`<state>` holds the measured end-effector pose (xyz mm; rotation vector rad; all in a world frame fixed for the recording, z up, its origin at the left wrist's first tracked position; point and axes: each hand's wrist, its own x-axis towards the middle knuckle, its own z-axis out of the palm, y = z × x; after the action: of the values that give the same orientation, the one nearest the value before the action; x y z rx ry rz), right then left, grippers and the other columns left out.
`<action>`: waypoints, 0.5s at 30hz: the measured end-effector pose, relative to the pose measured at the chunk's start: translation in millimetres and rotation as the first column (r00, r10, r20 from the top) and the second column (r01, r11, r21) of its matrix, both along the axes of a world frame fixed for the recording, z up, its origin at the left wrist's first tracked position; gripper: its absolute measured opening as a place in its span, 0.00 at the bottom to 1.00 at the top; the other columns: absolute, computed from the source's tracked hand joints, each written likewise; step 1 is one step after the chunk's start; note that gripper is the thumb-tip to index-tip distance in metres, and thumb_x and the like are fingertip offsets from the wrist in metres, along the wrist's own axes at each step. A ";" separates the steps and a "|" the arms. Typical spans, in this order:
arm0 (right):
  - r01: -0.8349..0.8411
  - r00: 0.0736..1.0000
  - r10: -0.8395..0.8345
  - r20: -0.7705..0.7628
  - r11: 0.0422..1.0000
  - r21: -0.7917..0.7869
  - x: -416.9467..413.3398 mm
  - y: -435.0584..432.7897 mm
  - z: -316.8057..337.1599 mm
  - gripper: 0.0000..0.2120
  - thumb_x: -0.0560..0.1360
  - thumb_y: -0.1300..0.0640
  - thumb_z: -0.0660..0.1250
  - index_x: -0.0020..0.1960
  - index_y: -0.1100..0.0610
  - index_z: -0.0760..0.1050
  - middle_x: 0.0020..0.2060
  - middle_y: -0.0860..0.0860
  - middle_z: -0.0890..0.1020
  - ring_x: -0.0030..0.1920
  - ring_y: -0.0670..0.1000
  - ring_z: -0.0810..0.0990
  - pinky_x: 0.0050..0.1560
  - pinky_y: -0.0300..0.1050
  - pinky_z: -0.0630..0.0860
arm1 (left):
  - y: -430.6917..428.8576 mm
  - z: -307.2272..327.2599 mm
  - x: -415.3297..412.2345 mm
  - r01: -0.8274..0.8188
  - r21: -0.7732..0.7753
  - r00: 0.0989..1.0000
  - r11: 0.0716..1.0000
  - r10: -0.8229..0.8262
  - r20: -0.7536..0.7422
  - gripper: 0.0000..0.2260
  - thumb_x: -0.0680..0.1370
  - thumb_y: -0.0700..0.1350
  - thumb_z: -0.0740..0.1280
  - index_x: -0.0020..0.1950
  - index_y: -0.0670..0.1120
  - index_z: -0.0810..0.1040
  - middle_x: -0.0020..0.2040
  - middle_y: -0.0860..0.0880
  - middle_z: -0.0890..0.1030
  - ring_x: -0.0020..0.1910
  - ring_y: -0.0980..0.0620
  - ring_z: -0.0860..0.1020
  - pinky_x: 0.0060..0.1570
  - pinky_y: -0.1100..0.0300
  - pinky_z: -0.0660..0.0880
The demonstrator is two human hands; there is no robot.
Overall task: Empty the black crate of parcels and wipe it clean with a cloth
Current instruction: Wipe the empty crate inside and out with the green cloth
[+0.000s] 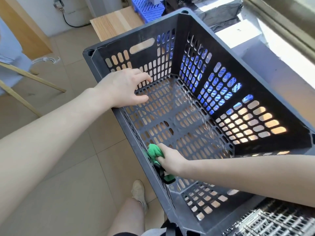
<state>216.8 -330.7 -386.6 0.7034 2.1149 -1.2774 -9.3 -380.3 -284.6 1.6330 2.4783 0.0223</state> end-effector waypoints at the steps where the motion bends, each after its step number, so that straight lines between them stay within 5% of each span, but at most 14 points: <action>1: -0.003 1.000 0.003 -0.022 1.000 -0.007 3.8 0.6 12.2 0.16 0.79 0.62 0.55 0.66 0.55 0.64 0.51 0.58 0.77 0.44 0.55 0.74 0.42 0.44 0.70 | -0.1 0.1 0.0 0.003 -0.003 1.000 1.000 -0.003 -0.003 0.24 0.76 0.59 0.64 0.71 0.55 0.68 0.65 0.51 0.74 0.62 0.49 0.72 0.55 0.50 0.75; 11: 0.058 0.928 -0.076 -0.364 0.996 -0.061 49.7 -12.4 84.4 0.16 0.78 0.61 0.58 0.63 0.46 0.66 0.55 0.49 0.75 0.55 0.49 0.74 0.57 0.49 0.72 | -0.2 0.8 4.2 0.033 -0.053 0.998 0.998 -0.036 -0.058 0.24 0.76 0.57 0.65 0.70 0.55 0.68 0.62 0.51 0.76 0.60 0.49 0.73 0.52 0.49 0.77; 15: 0.017 0.957 -0.016 -0.290 1.000 -0.002 38.3 -12.0 65.3 0.18 0.78 0.63 0.55 0.67 0.53 0.63 0.56 0.55 0.74 0.52 0.55 0.73 0.50 0.47 0.71 | 0.9 3.5 7.0 0.023 -0.079 0.998 0.997 -0.028 -0.062 0.24 0.75 0.56 0.66 0.70 0.54 0.69 0.63 0.51 0.76 0.61 0.48 0.74 0.54 0.48 0.77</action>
<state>255.2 -342.7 -321.3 0.5618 2.3453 -1.4642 -2.3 -379.3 -281.1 1.6576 2.4698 -0.1302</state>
